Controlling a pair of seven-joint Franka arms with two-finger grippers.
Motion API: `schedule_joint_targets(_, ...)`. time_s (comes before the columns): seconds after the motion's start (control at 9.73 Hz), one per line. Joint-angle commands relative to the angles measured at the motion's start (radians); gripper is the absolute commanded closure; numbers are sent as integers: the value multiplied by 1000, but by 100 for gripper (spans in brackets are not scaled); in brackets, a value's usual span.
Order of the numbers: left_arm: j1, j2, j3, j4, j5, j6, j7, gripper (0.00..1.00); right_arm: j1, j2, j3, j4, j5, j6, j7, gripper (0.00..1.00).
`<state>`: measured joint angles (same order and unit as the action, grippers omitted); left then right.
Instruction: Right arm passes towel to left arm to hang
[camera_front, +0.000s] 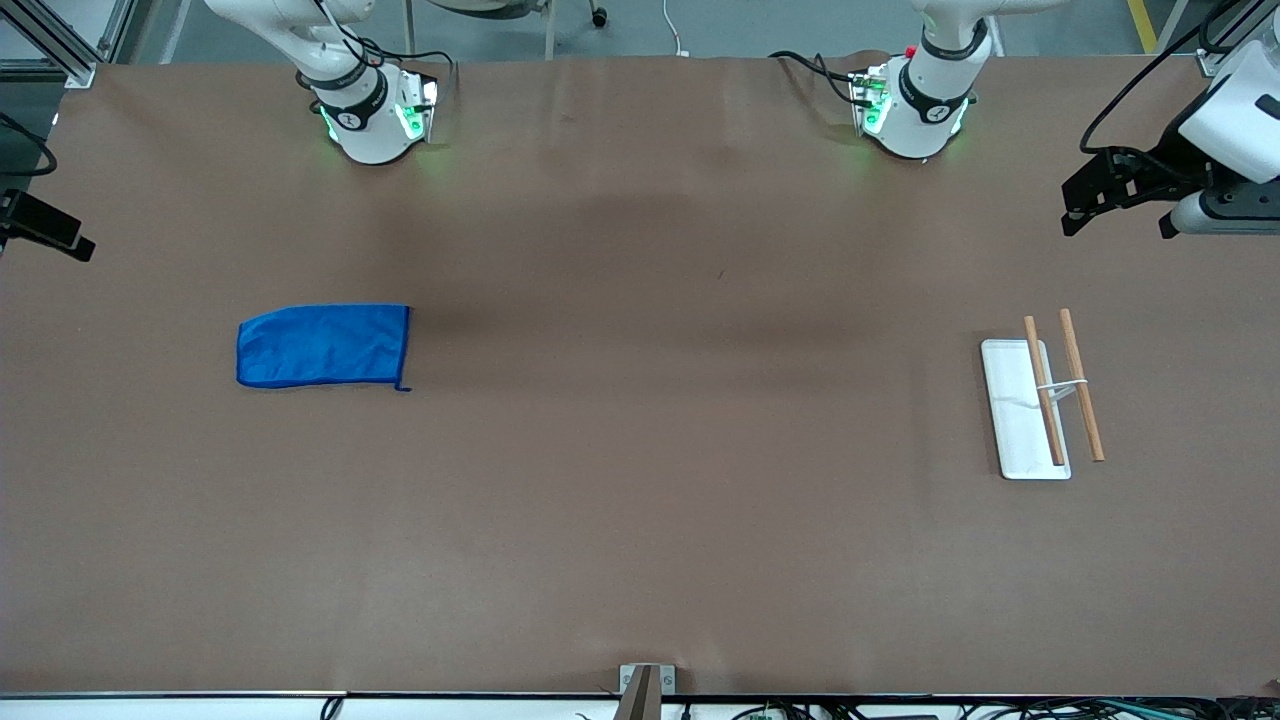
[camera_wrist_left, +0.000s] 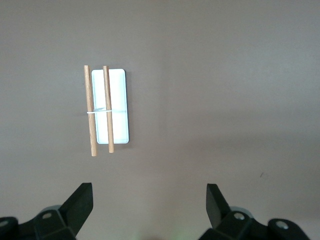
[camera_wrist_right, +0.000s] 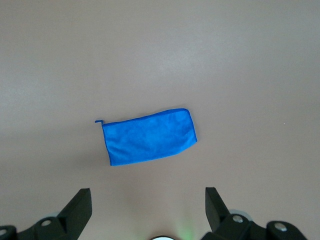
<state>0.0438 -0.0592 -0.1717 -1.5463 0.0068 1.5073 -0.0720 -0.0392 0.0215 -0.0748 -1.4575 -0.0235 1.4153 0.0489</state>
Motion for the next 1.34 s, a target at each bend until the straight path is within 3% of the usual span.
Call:
schedule_joint_targets(0.0,-4,19,0,-6,-2,-6,12,0,9,-23,-10,-18,-10,-6,-3,0)
schedule_joint_targets(0.41,-4,51,-3,51,1,-7,12,0,12,-23,-10,-26,-10,1,-3,0)
schedule_joint_targets(0.62,5,53,-5,49,-1,-7,15,0,33,-20,-8,-91,-24,28,-9,0)
schedule_joint_targets(0.92,5,53,-5,48,-4,-7,15,0,59,-14,-8,-345,-33,264,-15,0)
schedule_joint_targets(1.23,5,55,-5,48,-7,-7,17,0,53,-5,-10,-648,-55,588,-90,0)
